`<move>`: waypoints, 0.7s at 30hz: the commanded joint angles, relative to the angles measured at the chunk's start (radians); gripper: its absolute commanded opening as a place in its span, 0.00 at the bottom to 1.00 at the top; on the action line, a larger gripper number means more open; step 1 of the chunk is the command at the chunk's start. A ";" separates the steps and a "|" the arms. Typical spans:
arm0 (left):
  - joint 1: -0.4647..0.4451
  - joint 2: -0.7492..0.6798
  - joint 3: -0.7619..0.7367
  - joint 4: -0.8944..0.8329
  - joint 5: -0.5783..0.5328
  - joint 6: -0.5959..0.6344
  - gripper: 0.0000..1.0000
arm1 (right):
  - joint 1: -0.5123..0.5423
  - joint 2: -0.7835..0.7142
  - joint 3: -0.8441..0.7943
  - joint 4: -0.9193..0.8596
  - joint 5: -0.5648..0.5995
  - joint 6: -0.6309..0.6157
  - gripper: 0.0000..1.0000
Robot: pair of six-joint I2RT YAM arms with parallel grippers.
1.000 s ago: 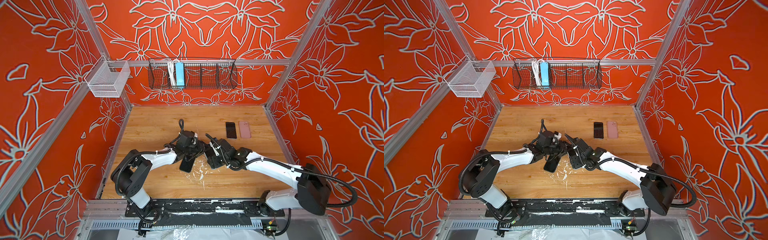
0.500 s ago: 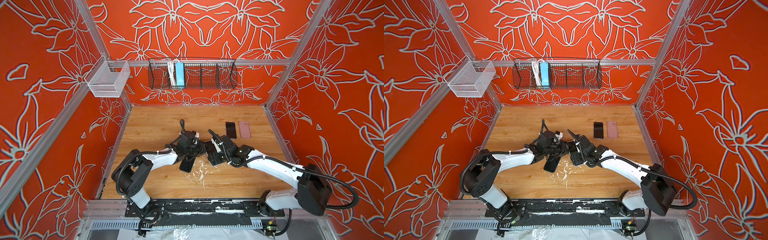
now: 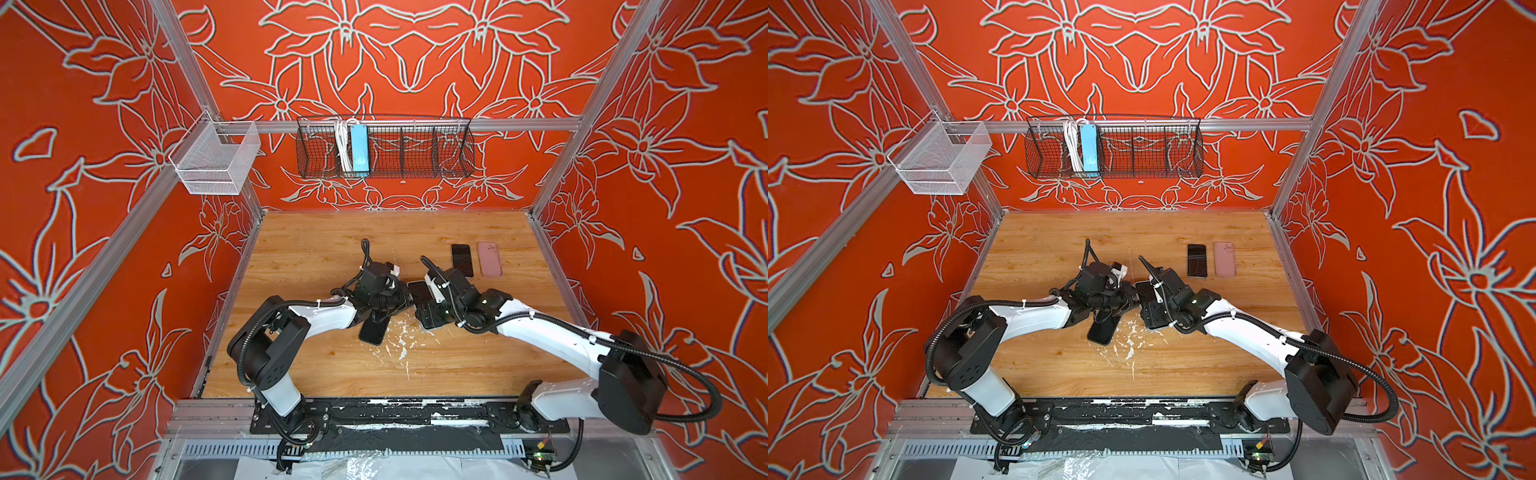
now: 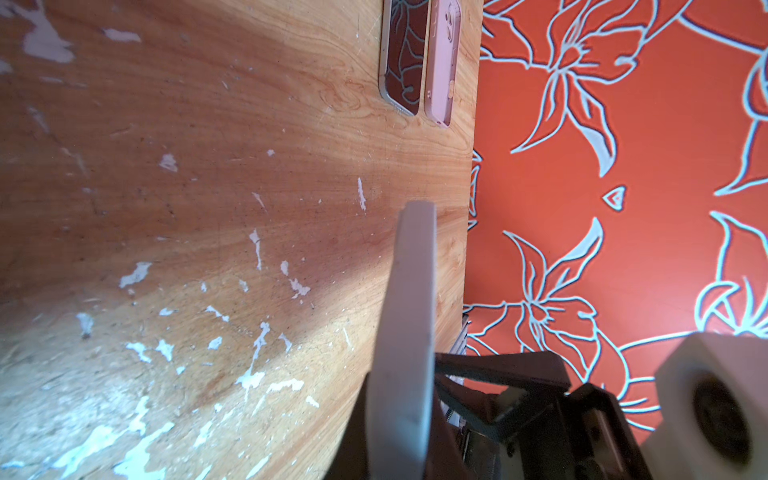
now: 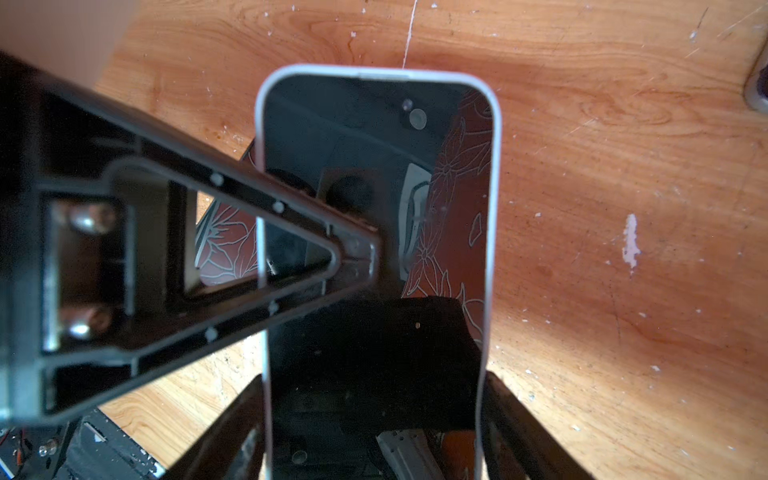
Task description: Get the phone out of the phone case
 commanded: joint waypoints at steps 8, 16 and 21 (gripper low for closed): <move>0.026 -0.037 0.090 0.099 -0.023 -0.007 0.00 | 0.000 -0.160 -0.007 0.039 0.052 0.000 0.95; 0.082 -0.014 0.049 0.418 -0.068 -0.152 0.00 | -0.104 -0.342 -0.071 0.078 -0.111 0.079 0.98; 0.084 -0.005 0.068 0.504 -0.136 -0.174 0.00 | -0.208 -0.441 -0.161 0.174 -0.275 0.176 0.95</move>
